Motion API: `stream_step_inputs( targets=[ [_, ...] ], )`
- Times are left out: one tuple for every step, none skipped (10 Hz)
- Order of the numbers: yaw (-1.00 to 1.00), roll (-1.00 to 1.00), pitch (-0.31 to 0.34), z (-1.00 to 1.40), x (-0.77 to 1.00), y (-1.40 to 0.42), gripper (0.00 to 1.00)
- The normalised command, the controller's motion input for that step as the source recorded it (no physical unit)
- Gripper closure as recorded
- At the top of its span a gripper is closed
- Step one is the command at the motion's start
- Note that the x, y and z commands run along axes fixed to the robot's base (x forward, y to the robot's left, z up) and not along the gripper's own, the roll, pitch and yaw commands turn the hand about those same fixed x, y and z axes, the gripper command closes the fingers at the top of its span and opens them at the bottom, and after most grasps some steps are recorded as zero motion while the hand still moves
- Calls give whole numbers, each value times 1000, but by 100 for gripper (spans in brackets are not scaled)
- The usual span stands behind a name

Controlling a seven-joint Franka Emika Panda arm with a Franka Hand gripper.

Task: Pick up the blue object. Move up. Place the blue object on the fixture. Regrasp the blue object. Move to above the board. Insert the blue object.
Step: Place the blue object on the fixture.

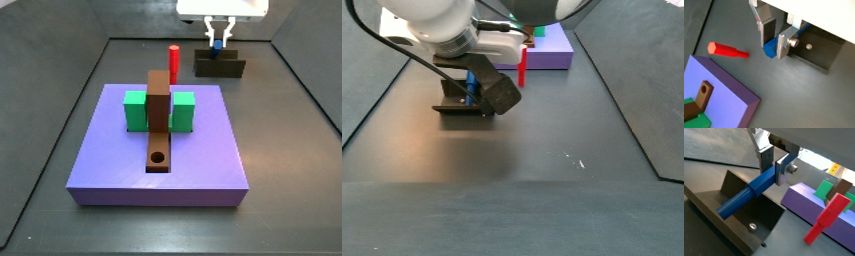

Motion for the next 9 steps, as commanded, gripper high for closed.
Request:
stream_step_inputs(
  targets=[
    [0,-191,37,-166,263,0,100],
    [0,0,57,-157,189,0,100],
    [0,0,43,-126,146,0,100],
    [0,0,20,-146,106,0,100],
    [0,0,0,-123,54,0,100],
    [0,0,0,-29,34,0,100],
    [0,9,0,0,0,0,100],
    [0,3,0,0,0,0,100],
    [0,0,0,0,0,0,0]
  ],
)
